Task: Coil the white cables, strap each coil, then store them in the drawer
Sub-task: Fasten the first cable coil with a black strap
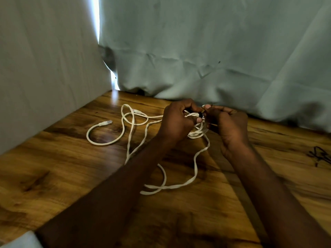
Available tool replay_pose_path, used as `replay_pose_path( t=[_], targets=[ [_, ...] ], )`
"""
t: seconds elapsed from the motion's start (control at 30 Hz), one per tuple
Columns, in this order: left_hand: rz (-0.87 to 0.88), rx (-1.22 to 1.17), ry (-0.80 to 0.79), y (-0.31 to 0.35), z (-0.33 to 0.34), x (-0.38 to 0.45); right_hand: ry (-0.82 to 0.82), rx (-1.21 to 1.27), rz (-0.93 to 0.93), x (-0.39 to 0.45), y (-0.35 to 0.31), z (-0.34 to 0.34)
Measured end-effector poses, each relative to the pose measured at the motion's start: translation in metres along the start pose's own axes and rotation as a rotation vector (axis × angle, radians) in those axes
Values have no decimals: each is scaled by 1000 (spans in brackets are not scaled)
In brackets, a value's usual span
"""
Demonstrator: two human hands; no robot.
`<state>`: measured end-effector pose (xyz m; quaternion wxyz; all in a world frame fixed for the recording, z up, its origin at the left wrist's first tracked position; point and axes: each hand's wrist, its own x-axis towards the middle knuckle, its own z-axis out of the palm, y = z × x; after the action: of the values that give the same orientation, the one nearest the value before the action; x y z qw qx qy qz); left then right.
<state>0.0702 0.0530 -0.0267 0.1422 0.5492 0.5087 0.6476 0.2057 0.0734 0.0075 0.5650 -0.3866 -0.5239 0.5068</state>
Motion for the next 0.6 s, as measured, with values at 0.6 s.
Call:
replay_pose_path(
  t=[0.6],
  targets=[
    [114,53,104,10,-7,-6,-80,100,184,5,-4,-5]
  ],
)
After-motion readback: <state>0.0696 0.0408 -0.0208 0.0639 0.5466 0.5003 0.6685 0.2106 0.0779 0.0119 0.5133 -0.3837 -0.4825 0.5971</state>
